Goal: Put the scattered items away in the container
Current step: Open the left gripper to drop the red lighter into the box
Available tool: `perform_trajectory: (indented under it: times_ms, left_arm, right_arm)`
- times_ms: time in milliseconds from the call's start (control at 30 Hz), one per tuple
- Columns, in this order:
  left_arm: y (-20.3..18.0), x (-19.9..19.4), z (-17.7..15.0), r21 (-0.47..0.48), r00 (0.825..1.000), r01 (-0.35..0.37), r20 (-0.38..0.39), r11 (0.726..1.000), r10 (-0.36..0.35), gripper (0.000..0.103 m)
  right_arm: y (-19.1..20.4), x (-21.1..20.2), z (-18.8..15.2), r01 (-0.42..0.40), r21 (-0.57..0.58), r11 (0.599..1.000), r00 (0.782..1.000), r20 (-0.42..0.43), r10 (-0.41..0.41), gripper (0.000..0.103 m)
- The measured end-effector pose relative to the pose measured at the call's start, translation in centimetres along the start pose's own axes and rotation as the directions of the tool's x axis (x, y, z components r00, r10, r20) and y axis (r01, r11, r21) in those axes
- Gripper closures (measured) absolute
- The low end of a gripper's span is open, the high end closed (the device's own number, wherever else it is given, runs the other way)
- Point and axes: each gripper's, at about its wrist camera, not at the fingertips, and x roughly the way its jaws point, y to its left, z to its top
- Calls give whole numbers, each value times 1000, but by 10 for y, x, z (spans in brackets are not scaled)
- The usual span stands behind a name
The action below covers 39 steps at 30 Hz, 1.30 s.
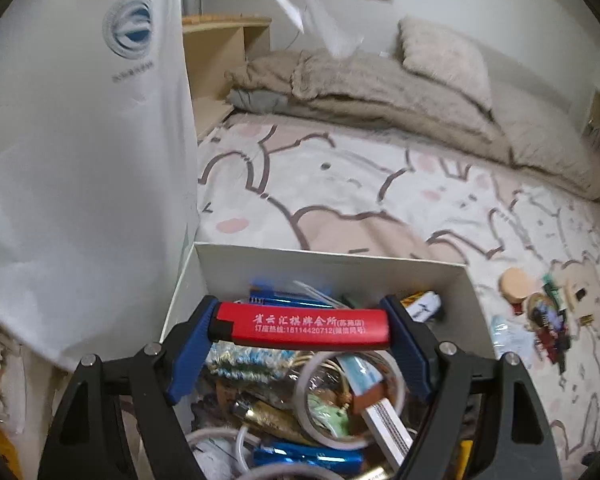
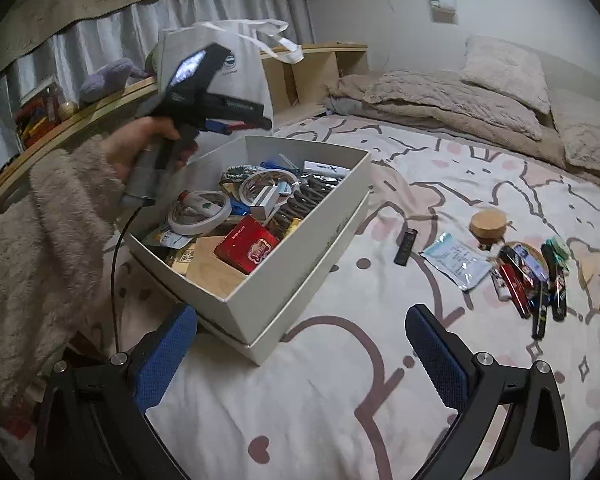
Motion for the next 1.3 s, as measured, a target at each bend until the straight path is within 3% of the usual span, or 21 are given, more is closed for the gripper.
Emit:
perform_trajectory:
  times_ms: [267,467,533,567,667,1100,1300]
  left_arm:
    - [1,23,8,-14,992,-111,-65,994,110,22]
    - [8,27,8,-38,986,-153,-79,988,150,22]
    - [9,28,8,-45,985,-152,-84,987,148,16]
    - [10,27,8,-53,985,-156,-77,986,152,0]
    - [13,24,9,-71,982,-178,-75,982,173,0]
    - [20,-4,4,-103,990,-133,-54,986,128,0]
    - [22,-24,-8,-154,997,-68,-45,986,62,0]
  right_arm:
    - [-18,-12,-11,6,37,999,1000,6,-6,0]
    - [-27,-12,-17,-10,65,998,1000,-9,10,0]
    - [-27,-13,-17,-7,64,998,1000,-8,7,0]
    - [-27,-14,-17,-8,64,998,1000,-6,8,0]
    - [-26,-17,-17,-9,66,998,1000,1,9,0]
    - [-20,-29,-13,1,62,998,1000,22,-2,0]
    - [-14,-35,-3,7,57,998,999,46,-10,0]
